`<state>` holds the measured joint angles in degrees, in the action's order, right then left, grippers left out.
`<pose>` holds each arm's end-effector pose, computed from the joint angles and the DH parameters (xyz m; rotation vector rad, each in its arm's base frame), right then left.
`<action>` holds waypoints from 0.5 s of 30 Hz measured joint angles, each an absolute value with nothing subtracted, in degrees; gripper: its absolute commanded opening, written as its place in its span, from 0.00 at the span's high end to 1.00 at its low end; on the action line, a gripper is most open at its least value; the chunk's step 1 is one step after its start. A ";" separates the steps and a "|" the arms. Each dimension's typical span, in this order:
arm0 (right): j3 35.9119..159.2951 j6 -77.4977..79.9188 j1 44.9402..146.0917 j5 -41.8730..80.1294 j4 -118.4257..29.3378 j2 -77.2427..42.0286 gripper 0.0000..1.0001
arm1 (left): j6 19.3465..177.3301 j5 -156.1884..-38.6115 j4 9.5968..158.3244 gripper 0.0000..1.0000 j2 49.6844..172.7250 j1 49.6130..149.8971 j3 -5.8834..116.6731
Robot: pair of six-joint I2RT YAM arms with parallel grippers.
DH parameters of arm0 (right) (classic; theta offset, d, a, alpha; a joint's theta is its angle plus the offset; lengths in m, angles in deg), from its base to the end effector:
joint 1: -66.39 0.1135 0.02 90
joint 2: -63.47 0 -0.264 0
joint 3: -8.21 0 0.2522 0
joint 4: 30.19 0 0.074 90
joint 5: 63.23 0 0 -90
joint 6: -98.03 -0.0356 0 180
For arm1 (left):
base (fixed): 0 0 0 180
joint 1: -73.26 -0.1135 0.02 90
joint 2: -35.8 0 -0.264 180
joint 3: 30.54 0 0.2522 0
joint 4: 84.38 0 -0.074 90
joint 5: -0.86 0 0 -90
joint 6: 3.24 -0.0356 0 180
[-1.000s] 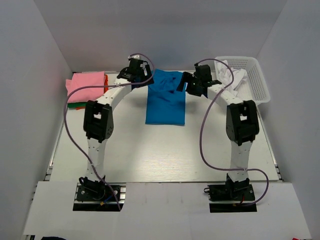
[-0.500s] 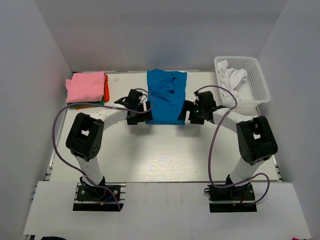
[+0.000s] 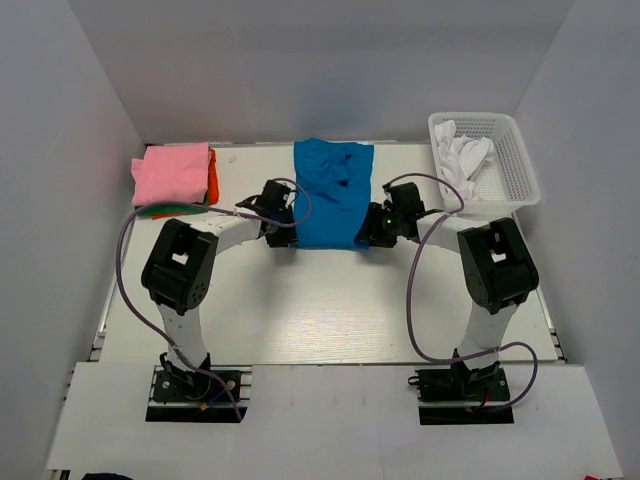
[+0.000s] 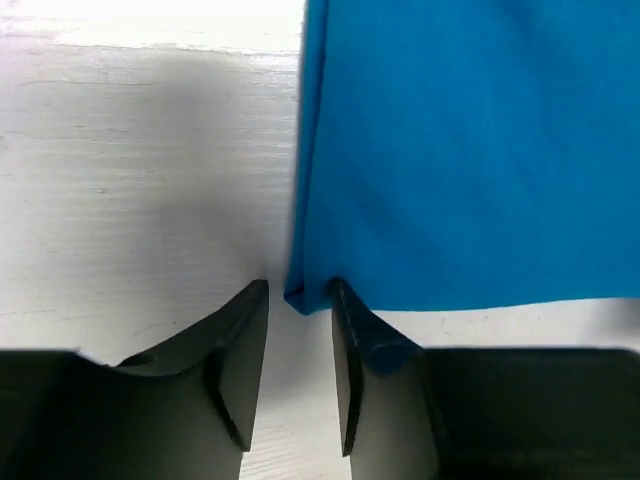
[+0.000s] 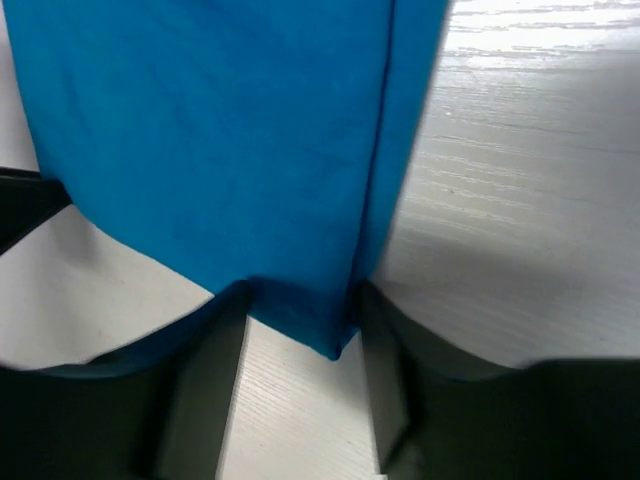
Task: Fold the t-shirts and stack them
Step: Grab one side of the 2/3 rectangular tshirt with both arms
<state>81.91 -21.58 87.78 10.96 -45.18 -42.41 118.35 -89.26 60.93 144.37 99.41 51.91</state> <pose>0.3496 0.1474 0.1537 0.0431 2.4867 0.7305 0.3446 -0.1693 0.1570 -0.1263 2.6732 -0.3389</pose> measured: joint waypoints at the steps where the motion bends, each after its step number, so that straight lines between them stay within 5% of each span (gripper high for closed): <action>1: 81.98 -21.56 87.80 10.91 -45.07 -42.63 0.54 | 118.27 -89.39 61.32 0.66 144.50 99.49 51.95; 5: 82.02 -21.58 88.10 11.31 -45.49 -43.16 0.75 | 118.35 -89.72 62.81 0.81 145.31 100.04 52.15; 7: 82.02 -21.71 88.34 11.63 -45.88 -43.35 0.88 | 118.44 -89.98 63.11 1.00 146.03 100.17 52.81; 9: 82.11 -21.62 88.61 12.03 -46.12 -43.44 1.00 | 118.31 -90.50 63.35 1.00 146.80 100.24 53.75; 15: 82.09 -21.16 89.13 13.21 -48.24 -42.39 1.00 | 118.29 -91.14 63.92 1.00 145.75 100.83 52.41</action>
